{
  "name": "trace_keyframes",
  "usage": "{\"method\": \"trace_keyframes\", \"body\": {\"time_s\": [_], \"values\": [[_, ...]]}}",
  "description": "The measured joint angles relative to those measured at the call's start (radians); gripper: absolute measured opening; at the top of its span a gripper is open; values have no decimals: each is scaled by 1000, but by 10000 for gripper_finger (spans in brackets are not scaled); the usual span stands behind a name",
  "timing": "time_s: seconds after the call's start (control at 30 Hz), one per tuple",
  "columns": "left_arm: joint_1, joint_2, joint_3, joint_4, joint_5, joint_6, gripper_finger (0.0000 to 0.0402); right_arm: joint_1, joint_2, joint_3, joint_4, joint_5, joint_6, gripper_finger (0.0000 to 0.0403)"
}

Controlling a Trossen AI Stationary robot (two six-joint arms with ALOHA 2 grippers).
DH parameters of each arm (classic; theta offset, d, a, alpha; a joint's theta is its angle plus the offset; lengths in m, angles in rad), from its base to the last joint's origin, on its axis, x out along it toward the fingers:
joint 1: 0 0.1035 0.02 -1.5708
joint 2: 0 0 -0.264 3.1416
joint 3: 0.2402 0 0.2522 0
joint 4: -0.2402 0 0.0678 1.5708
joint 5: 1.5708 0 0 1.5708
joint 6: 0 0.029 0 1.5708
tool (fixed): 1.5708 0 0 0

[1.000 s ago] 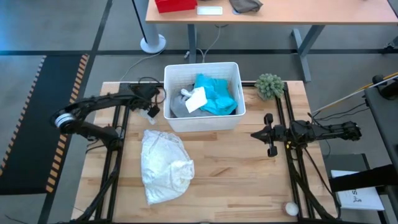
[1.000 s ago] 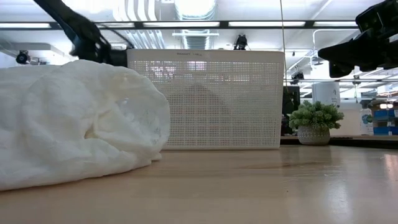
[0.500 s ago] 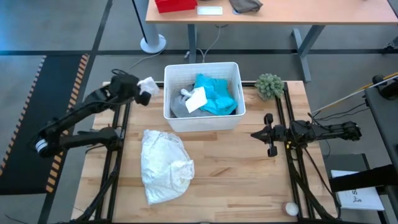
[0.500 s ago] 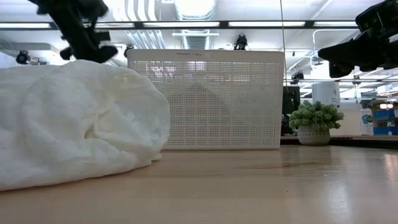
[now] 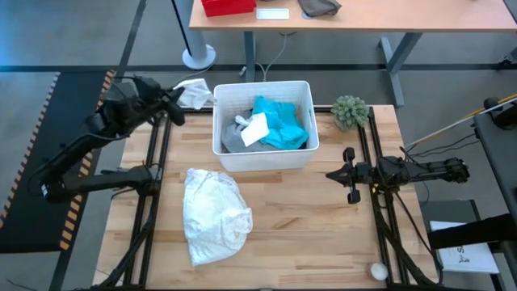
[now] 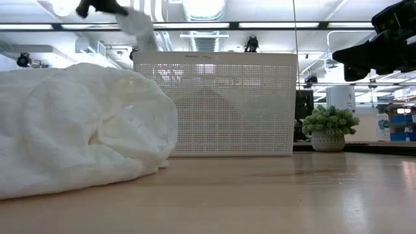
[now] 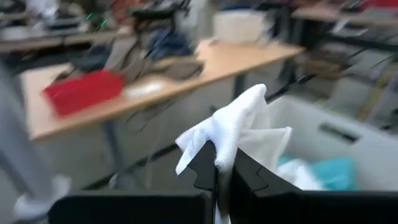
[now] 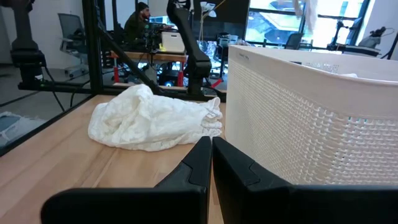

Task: Sort clothes
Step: Put the white sock into the white laundry bin

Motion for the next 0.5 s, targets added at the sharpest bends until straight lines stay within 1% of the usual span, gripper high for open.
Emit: {"method": "trace_keyframes", "body": {"time_s": [0.07, 0.23, 0.33, 0.5], "values": [[-27, 15, 38, 26, 21, 16, 0, 0, 0, 0, 0, 0, 0, 0], [-126, 80, 106, 49, 23, 53, 0, 0, 0, 0, 0, 0, 0, 0], [-188, 130, 119, 70, 23, 75, 0, 0, 0, 0, 0, 0, 0, 0], [-287, 214, 110, 169, 25, 128, 0, 0, 0, 0, 0, 0, 0, 0]]}}
